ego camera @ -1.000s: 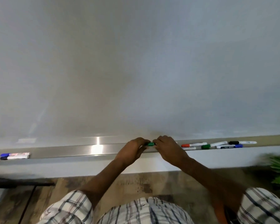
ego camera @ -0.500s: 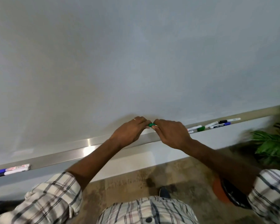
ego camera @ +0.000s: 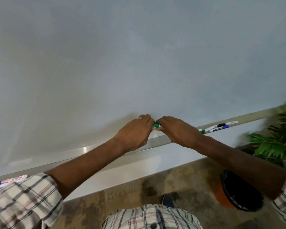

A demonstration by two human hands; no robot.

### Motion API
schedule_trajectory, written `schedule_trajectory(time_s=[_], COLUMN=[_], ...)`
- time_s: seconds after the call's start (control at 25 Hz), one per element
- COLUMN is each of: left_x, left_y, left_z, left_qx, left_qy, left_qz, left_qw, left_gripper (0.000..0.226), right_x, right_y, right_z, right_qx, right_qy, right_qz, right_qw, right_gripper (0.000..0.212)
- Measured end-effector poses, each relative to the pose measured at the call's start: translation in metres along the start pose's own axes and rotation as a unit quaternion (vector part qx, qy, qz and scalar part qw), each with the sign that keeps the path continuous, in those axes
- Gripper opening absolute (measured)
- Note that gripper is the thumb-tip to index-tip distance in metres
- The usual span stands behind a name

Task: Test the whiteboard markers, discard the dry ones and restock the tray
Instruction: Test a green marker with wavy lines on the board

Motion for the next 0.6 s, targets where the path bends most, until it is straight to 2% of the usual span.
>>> schedule_trajectory(time_s=[0.12, 0.32, 0.44, 0.6], left_x=[-0.002, 0.010, 0.012, 0.007], left_y=[0.006, 0.008, 0.011, -0.004], left_z=[-0.014, -0.044, -0.054, -0.079], left_qx=[-0.008, -0.062, -0.005, 0.056], left_qy=[0.004, 0.023, 0.043, 0.089], left_qz=[0.023, 0.038, 0.057, 0.057], left_qw=[1.000, 0.997, 0.997, 0.993], left_gripper=[0.021, 0.021, 0.026, 0.018], right_x=[-0.003, -0.001, 0.004, 0.004], right_y=[0.001, 0.000, -0.008, 0.003], right_z=[-0.014, -0.045, -0.055, -0.062], right_qx=[0.016, -0.029, -0.061, -0.033], right_qy=[-0.028, 0.061, 0.076, 0.059], right_qz=[-0.029, -0.018, 0.003, 0.055], right_qw=[0.999, 0.998, 0.995, 0.996], right_gripper=[0.031, 0.036, 0.044, 0.041])
Point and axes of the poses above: each hand's wrist, its own x-axis towards the middle knuckle, its own z-axis out of the palm, y = z × x, the point moved 3 cm from there along x, towards the middle knuckle, and after that the axes turned 8 degrees about -x, right-handed, at the moved point
